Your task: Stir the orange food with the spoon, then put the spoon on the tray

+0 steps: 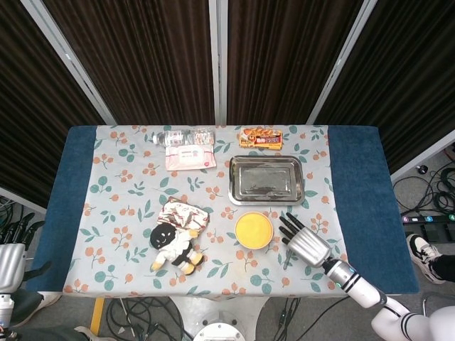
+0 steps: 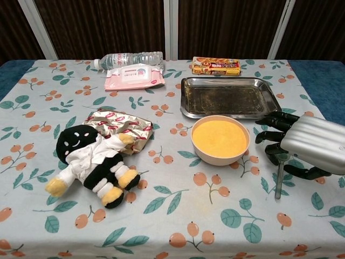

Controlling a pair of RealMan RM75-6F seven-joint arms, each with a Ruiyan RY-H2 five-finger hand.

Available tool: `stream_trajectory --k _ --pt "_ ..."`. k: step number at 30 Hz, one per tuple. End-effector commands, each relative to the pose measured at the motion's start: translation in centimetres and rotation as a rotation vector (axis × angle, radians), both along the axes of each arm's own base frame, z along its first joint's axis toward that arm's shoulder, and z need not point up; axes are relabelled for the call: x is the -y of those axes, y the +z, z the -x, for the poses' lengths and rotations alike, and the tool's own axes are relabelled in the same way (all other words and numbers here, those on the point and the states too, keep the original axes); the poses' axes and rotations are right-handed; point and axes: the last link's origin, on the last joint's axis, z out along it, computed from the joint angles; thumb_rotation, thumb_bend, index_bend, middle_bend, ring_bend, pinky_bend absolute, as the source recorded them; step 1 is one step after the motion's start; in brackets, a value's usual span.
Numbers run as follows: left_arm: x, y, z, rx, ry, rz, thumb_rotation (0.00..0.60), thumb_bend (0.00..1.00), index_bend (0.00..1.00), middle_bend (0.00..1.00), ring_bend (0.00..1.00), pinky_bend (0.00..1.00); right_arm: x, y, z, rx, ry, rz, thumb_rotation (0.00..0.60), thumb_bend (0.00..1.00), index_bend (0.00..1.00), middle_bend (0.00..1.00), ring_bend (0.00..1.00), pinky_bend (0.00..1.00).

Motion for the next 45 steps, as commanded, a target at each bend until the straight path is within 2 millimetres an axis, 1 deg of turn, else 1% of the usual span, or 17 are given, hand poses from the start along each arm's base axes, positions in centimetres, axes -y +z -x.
stream_trajectory --k 1,3,7,9,11,13,15,18,20,23,28,35,40,45 --pt "0.0 0.0 0.0 0.000 -0.001 0.001 0.600 0.00 0.25 0.17 0.15 0.14 0.1 0.5 -0.1 0.012 0.000 0.012 0.600 0.38 0.54 0.23 0.00 0.01" --pt "0.0 0.1 0.0 -0.001 -0.003 -0.001 0.600 0.00 0.25 0.17 0.15 0.14 0.1 1.2 -0.2 0.023 0.009 0.024 0.600 0.38 0.55 0.23 0.00 0.01" --pt "0.0 0.1 -0.1 0.000 -0.005 -0.005 0.600 0.00 0.25 0.17 0.15 0.14 0.1 3.0 -1.1 0.062 0.043 0.054 0.600 0.39 0.56 0.24 0.00 0.01" --pt "-0.1 0.1 -0.1 0.000 -0.008 -0.004 0.600 0.00 0.25 0.17 0.15 0.14 0.1 3.6 -2.0 0.092 0.058 0.061 0.600 0.39 0.57 0.24 0.00 0.01" --pt "-0.2 0.1 -0.1 0.001 -0.012 -0.005 0.600 0.00 0.25 0.17 0.15 0.14 0.3 3.8 -3.3 0.125 0.066 0.052 0.600 0.39 0.57 0.24 0.00 0.01" --pt "-0.3 0.1 -0.2 0.003 -0.016 -0.005 0.600 0.00 0.25 0.17 0.15 0.14 0.8 3.6 -4.6 0.142 0.075 0.037 0.600 0.39 0.57 0.24 0.00 0.01" --pt "-0.3 0.1 -0.2 0.003 -0.020 -0.006 0.600 0.00 0.25 0.17 0.15 0.14 1.5 3.1 -6.3 0.160 0.097 0.018 0.600 0.39 0.57 0.24 0.00 0.01" --pt "-0.3 0.2 -0.1 0.005 -0.017 -0.005 0.600 0.00 0.25 0.17 0.15 0.14 2.7 2.1 -8.6 0.167 0.116 -0.014 0.600 0.39 0.57 0.24 0.00 0.01" --pt "-0.2 0.2 0.0 0.006 -0.012 -0.005 0.600 0.00 0.25 0.17 0.15 0.14 3.8 1.4 -9.7 0.150 0.120 -0.020 0.600 0.39 0.57 0.24 0.00 0.01" --pt "0.0 0.3 0.2 0.008 -0.004 -0.007 0.600 0.00 0.25 0.17 0.15 0.14 4.8 0.6 -10.8 0.129 0.107 -0.014 0.600 0.39 0.57 0.23 0.00 0.01" --pt "0.3 0.3 0.6 0.011 0.010 -0.009 0.600 0.00 0.25 0.17 0.15 0.14 5.1 0.1 -11.5 0.122 0.074 0.022 0.600 0.39 0.56 0.23 0.00 0.01" --pt "0.2 0.2 0.7 0.017 0.006 -0.007 0.600 0.00 0.25 0.17 0.15 0.14 4.3 -1.2 -12.2 0.148 0.021 -0.029 0.600 0.39 0.56 0.23 0.00 0.01" --pt "0.2 0.2 0.8 0.018 0.007 -0.004 0.600 0.00 0.25 0.17 0.15 0.14 4.4 -2.0 -12.8 0.151 0.018 -0.048 0.600 0.39 0.53 0.23 0.00 0.01" --pt "0.3 0.2 0.9 0.018 0.011 -0.007 0.600 0.00 0.25 0.17 0.15 0.14 4.4 -2.2 -12.7 0.115 0.047 -0.071 0.600 0.39 0.51 0.22 0.00 0.00"
